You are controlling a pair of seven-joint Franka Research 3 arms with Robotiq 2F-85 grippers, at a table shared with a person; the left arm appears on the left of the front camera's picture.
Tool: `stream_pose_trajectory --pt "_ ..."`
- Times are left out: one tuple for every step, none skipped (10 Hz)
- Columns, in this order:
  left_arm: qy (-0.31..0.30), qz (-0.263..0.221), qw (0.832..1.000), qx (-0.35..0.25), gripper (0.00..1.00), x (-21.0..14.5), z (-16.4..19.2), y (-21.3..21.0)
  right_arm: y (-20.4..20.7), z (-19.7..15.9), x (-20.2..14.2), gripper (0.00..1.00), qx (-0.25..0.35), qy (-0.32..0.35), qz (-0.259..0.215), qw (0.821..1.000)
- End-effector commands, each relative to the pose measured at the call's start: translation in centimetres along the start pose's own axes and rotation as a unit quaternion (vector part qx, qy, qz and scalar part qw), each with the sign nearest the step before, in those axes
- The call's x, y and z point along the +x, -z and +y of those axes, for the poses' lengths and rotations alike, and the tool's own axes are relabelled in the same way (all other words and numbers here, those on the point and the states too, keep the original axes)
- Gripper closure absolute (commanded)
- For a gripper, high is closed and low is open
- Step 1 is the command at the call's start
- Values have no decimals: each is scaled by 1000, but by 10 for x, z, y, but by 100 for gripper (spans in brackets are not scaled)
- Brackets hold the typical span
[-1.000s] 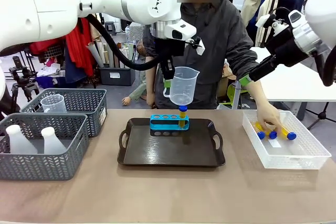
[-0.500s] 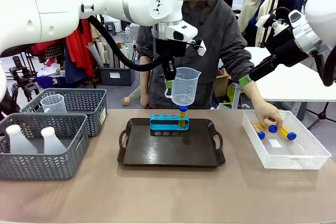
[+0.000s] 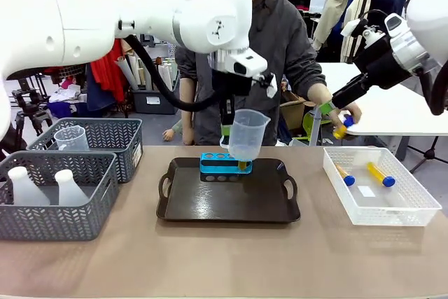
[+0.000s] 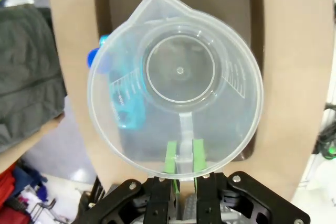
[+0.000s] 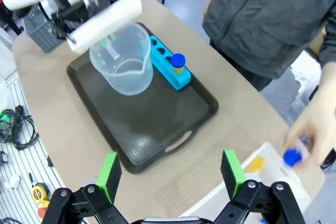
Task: Prepare the laboratory tools.
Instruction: Pick up one Large Measuring Cup and place it on the Handle tray.
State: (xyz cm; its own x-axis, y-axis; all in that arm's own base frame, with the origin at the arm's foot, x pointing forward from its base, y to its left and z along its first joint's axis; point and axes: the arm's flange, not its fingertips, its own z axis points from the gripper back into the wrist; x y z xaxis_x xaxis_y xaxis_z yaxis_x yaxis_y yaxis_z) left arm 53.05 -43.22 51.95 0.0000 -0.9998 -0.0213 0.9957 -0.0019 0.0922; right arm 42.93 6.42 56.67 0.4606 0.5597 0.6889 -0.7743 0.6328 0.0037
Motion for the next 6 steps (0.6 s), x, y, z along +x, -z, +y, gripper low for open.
stream_pose_trajectory --pt "35 7 999 21 100 -1 -7 18 0 -2 0 0 10 2 -11 1000" --pt "47 2 999 16 100 0 -10 36 0 -2 0 0 10 2 -11 1000" --pt "51 -8 999 9 100 1 -11 54 0 -2 0 0 10 2 -11 1000" --pt "57 -11 998 9 100 0 -9 68 0 -2 0 0 10 2 -11 1000" --pt "66 -18 998 17 100 2 -7 77 0 -2 0 0 10 2 -11 1000" --pt "72 -24 997 18 100 5 -5 84 0 -2 0 0 10 2 -11 1000"
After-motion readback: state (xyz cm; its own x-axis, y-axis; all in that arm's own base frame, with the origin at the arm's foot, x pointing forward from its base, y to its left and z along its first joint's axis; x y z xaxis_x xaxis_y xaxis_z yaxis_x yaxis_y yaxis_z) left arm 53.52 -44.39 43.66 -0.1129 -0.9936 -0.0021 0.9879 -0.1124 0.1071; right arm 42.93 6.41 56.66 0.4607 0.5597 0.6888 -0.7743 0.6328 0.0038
